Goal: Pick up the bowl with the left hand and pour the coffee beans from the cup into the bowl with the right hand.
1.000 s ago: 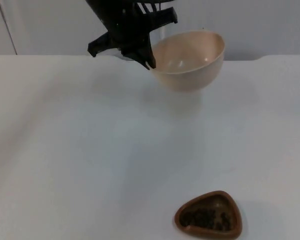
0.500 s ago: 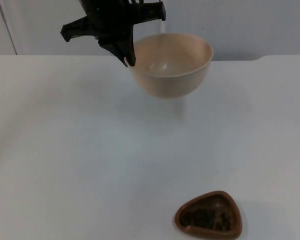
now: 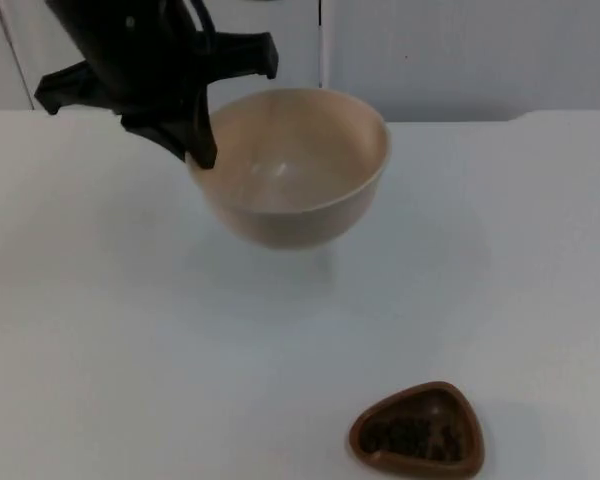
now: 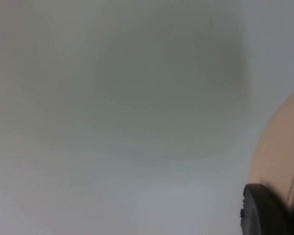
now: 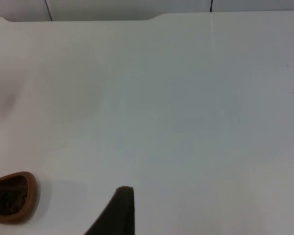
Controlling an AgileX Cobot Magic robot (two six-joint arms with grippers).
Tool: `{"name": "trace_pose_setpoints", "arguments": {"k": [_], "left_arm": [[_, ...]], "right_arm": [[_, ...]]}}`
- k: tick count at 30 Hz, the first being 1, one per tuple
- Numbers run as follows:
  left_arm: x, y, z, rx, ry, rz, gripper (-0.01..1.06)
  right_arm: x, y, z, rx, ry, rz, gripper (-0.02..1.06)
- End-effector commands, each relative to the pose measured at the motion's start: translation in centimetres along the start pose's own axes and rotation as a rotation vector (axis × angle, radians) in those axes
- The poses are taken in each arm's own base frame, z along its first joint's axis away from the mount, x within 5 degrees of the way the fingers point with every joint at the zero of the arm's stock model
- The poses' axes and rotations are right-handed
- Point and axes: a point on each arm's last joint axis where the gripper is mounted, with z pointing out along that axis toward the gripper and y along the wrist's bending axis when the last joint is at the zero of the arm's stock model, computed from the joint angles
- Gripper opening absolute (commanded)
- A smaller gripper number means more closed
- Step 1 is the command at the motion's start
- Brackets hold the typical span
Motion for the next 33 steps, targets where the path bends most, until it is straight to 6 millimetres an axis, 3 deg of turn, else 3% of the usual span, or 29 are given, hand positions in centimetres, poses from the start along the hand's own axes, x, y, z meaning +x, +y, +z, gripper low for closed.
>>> {"name": "trace_pose_setpoints", "arguments": {"k": [1, 12, 17, 33], "left_arm": [[1.9, 0.4, -0.6, -0.003, -0.011, 0.021, 0.0], [8.2, 2.4, -0.4, -0.031, 0.036, 0.025, 0.0], [9.1, 2.9, 0.3, -0.04, 0.043, 0.028, 0.0], [9.2, 2.9, 0.4, -0.04, 0.046, 0.025, 0.0]], "right_arm": [[0.0, 0.0, 0.0, 0.008, -0.009, -0.004, 1.05], [0.0, 0.0, 0.0, 0.004, -0.009, -0.002, 1.05], [0.0, 0.0, 0.0, 0.004, -0.009, -0.002, 1.05], [-0.1, 0.7, -0.1, -0.073, -0.019, 0.043, 1.05]]}}
